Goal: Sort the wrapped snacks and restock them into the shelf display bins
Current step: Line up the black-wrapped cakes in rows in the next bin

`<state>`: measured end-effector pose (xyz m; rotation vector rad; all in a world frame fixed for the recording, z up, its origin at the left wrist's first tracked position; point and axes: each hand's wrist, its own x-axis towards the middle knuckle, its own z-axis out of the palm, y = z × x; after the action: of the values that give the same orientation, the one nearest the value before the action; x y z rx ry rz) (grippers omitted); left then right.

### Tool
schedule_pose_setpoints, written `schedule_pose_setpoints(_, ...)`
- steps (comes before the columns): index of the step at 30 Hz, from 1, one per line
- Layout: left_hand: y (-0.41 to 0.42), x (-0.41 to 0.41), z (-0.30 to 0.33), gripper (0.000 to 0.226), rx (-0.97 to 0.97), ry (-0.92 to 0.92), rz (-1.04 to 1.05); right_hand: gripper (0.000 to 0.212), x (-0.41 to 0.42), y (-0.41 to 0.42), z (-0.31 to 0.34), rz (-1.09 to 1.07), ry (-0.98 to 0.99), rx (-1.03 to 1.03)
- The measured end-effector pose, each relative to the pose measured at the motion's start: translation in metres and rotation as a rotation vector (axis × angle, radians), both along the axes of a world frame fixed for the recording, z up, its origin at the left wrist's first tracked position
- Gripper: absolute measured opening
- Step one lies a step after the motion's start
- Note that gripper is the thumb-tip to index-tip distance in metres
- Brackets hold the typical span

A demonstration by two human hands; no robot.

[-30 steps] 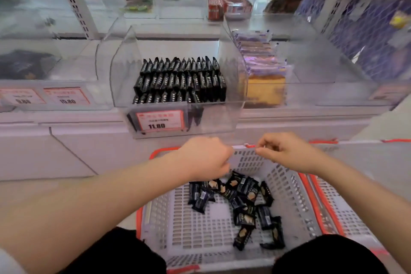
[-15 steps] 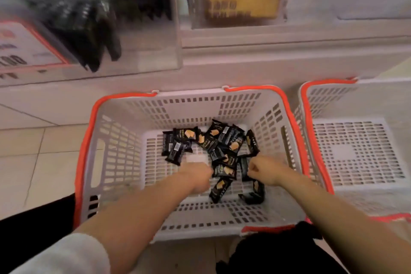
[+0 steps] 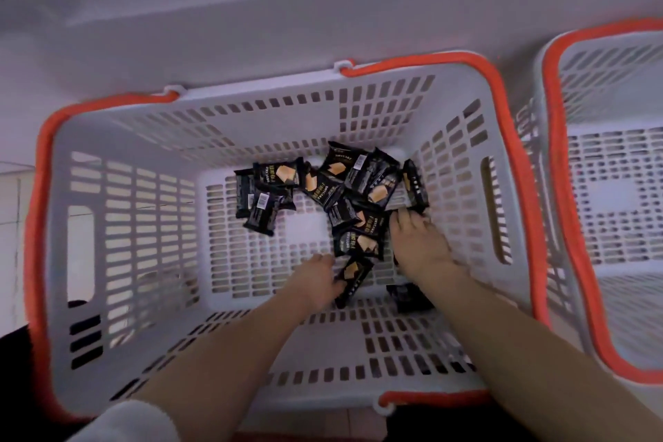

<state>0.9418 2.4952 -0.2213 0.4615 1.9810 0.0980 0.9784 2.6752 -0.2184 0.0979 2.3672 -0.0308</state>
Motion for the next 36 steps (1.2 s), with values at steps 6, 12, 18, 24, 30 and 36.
schedule_pose_setpoints(6,0.012,0.013,-0.017,0.063,0.009,0.074,-0.013,0.037,-0.004,0.001,-0.003,0.005,0.047,0.003)
schedule_pose_setpoints(12,0.006,0.018,-0.018,0.060,0.123,0.041,0.240,0.063,-0.015,0.006,0.025,-0.526,0.035,-0.375)
schedule_pose_setpoints(18,-0.010,-0.008,0.005,0.045,0.238,0.016,0.365,0.024,-0.019,0.004,0.067,-1.624,-0.128,-1.477)
schedule_pose_setpoints(24,-0.002,-0.051,0.035,0.050,0.418,-0.141,0.698,0.048,-0.013,0.004,0.074,-1.725,-0.140,-1.860)
schedule_pose_setpoints(30,0.000,-0.046,0.040,0.032,0.480,-0.058,0.757,0.030,-0.013,0.005,0.073,-1.752,0.053,-1.796)
schedule_pose_setpoints(36,0.001,-0.033,0.034,0.007,0.479,-0.314,1.183,0.036,-0.017,-0.009,0.061,-1.759,0.109,-1.544)
